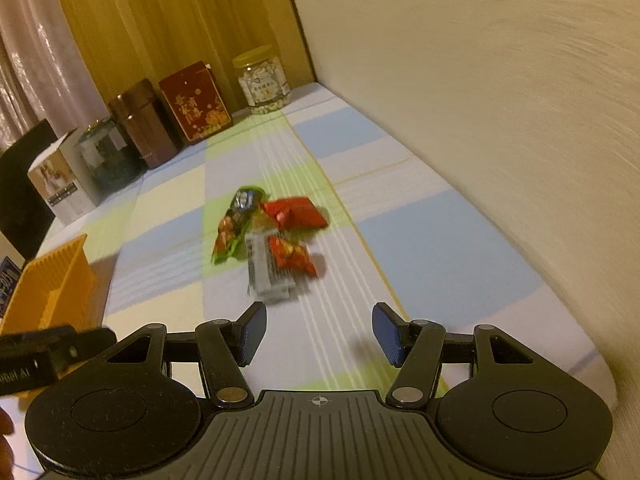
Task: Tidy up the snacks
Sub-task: 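Move both open tools back toward the remaining snacks, then grasp the red wrapped candy with the right tool while the left tool grasps the clear seaweed packet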
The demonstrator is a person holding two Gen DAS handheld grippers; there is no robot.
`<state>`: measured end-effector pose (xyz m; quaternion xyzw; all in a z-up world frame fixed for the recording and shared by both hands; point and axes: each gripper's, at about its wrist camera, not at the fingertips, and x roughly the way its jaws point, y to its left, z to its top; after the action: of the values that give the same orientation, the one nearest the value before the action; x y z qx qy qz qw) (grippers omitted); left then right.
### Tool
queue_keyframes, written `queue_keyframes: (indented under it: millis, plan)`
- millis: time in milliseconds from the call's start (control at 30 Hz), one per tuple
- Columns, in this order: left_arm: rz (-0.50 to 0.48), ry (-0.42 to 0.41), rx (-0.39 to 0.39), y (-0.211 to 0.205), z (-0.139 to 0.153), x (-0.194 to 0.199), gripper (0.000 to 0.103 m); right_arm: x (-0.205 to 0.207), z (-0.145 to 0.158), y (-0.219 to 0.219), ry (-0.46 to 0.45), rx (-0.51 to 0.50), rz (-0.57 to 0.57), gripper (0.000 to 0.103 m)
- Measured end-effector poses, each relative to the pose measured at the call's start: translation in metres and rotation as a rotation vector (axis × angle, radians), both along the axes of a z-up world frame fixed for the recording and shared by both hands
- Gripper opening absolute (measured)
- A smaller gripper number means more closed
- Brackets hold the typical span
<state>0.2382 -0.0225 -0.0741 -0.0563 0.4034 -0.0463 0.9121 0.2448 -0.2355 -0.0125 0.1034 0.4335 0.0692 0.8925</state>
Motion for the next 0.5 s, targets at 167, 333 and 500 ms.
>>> queue_keyframes:
  millis: [167, 333, 500]
  plan:
    - [0.004, 0.014, -0.006, 0.0, -0.013, 0.018, 0.075, 0.033, -0.007, 0.001, -0.015, 0.011, 0.057, 0.059]
    - [0.002, 0.024, -0.016, -0.001, -0.024, 0.031, 0.076, 0.063, -0.023, 0.005, -0.01, 0.052, 0.116, 0.059]
    - [-0.005, 0.032, -0.016, -0.003, -0.034, 0.039, 0.076, 0.086, -0.044, 0.013, 0.017, 0.056, 0.143, 0.058]
